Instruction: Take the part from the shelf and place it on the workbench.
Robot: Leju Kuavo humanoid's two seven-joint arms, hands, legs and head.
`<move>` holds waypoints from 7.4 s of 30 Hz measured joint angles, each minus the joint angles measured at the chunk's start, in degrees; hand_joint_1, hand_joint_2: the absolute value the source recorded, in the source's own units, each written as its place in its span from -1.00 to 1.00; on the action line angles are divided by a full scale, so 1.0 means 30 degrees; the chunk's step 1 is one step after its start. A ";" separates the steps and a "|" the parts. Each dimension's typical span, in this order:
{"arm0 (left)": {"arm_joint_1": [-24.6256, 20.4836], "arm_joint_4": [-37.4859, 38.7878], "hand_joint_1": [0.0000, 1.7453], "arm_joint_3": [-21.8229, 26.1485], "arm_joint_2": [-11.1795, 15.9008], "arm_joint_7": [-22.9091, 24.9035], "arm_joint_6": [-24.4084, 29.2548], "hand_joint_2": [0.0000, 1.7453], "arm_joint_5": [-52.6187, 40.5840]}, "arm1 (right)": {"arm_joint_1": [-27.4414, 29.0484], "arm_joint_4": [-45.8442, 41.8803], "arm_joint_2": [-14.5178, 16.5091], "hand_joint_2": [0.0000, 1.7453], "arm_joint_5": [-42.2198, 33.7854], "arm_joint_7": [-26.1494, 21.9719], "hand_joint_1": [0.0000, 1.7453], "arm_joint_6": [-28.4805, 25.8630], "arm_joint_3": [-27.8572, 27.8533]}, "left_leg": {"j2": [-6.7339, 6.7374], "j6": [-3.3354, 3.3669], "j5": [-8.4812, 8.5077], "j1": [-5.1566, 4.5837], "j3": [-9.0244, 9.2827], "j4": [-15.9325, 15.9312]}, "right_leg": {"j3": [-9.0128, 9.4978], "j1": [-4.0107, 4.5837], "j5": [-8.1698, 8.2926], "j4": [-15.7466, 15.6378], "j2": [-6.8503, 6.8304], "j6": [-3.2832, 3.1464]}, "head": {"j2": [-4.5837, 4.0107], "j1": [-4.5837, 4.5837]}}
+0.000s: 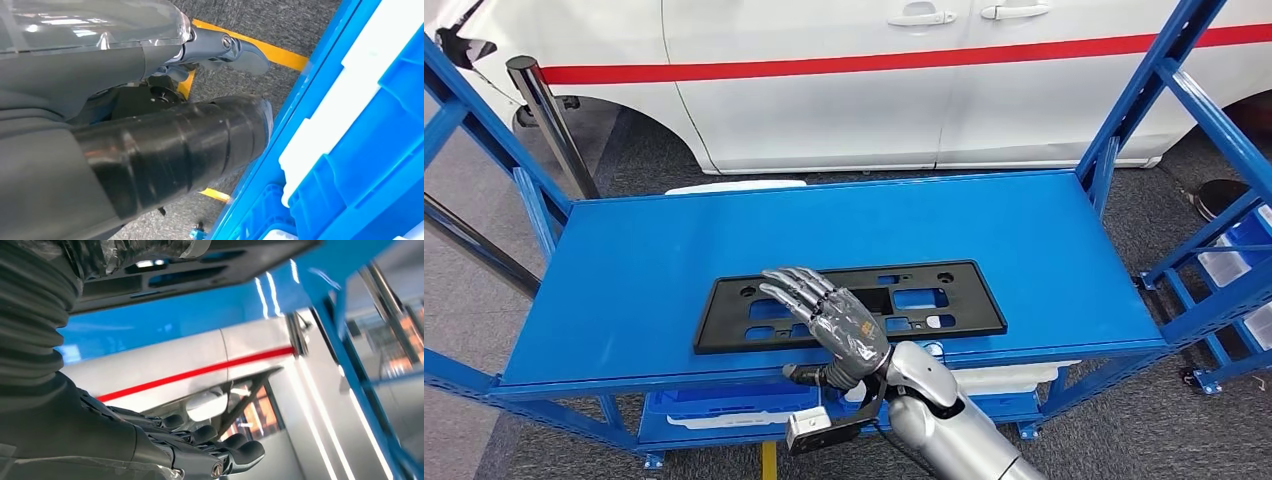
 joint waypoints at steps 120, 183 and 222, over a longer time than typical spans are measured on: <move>0.0167 -0.0007 -1.00 -0.0437 0.0497 0.0361 0.1157 -1.00 0.0000 | -0.2977 0.6555 -0.0202 1.00 0.9256 0.7898 1.00 -0.1437 0.0960 | 0.0000 0.0002 -0.0021 -0.0016 0.0035 0.0074 | 0.0086 -0.0017 0.0015 -0.0029 0.0000 0.0025 | 0.0000 0.0000; 0.0348 -0.0007 -1.00 0.0160 0.0552 0.1162 0.1792 -1.00 0.0000 | 0.2949 -0.7264 -0.2188 1.00 1.5333 0.8674 1.00 -0.6983 -0.1236 | 0.0003 0.0011 -0.0086 -0.0016 0.0019 0.0079 | 0.0078 -0.0019 -0.0033 -0.0030 0.0003 0.0068 | 0.0000 0.0000; 0.0269 0.0000 -1.00 0.0226 0.0262 0.1830 0.2118 1.00 0.0007 | 0.2512 -0.7204 -0.2931 1.00 1.5333 1.0202 1.00 -0.6927 0.0528 | 0.0082 0.0609 0.0279 0.0048 0.0190 -0.0370 | -0.0110 -0.0137 -0.0427 0.0465 -0.0060 0.0563 | 0.0000 0.0009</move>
